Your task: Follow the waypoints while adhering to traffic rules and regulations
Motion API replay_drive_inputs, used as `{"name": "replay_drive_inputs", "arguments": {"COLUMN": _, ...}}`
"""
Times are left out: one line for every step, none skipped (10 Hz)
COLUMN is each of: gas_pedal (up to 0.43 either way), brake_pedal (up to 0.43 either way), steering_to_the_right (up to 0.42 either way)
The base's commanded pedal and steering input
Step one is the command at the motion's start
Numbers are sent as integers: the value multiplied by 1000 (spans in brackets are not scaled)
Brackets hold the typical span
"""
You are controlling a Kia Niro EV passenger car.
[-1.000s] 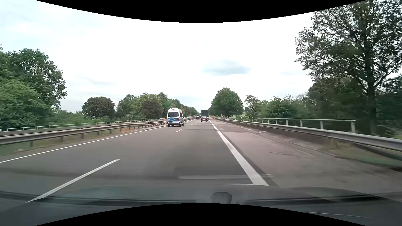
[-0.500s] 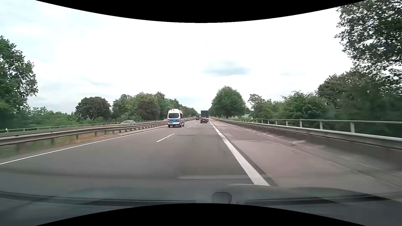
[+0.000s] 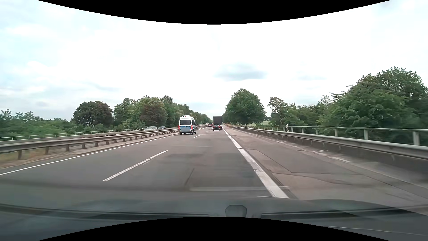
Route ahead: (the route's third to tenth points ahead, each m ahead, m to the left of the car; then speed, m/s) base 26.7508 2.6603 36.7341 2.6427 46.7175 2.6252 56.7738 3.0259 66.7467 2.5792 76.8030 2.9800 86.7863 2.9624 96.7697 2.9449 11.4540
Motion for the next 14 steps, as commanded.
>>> {"name": "replay_drive_inputs", "arguments": {"gas_pedal": 0, "brake_pedal": 165, "steering_to_the_right": -2}}
{"name": "replay_drive_inputs", "arguments": {"gas_pedal": 0, "brake_pedal": 165, "steering_to_the_right": -2}}
{"name": "replay_drive_inputs", "arguments": {"gas_pedal": 0, "brake_pedal": 159, "steering_to_the_right": -2}}
{"name": "replay_drive_inputs", "arguments": {"gas_pedal": 0, "brake_pedal": 159, "steering_to_the_right": -3}}
{"name": "replay_drive_inputs", "arguments": {"gas_pedal": 0, "brake_pedal": 146, "steering_to_the_right": -2}}
{"name": "replay_drive_inputs", "arguments": {"gas_pedal": 0, "brake_pedal": 152, "steering_to_the_right": -3}}
{"name": "replay_drive_inputs", "arguments": {"gas_pedal": 0, "brake_pedal": 159, "steering_to_the_right": -3}}
{"name": "replay_drive_inputs", "arguments": {"gas_pedal": 0, "brake_pedal": 146, "steering_to_the_right": -3}}
{"name": "replay_drive_inputs", "arguments": {"gas_pedal": 0, "brake_pedal": 146, "steering_to_the_right": -2}}
{"name": "replay_drive_inputs", "arguments": {"gas_pedal": 0, "brake_pedal": 146, "steering_to_the_right": -2}}
{"name": "replay_drive_inputs", "arguments": {"gas_pedal": 0, "brake_pedal": 140, "steering_to_the_right": -1}}
{"name": "replay_drive_inputs", "arguments": {"gas_pedal": 0, "brake_pedal": 140, "steering_to_the_right": -1}}
{"name": "replay_drive_inputs", "arguments": {"gas_pedal": 0, "brake_pedal": 128, "steering_to_the_right": -1}}
{"name": "replay_drive_inputs", "arguments": {"gas_pedal": 0, "brake_pedal": 134, "steering_to_the_right": -1}}
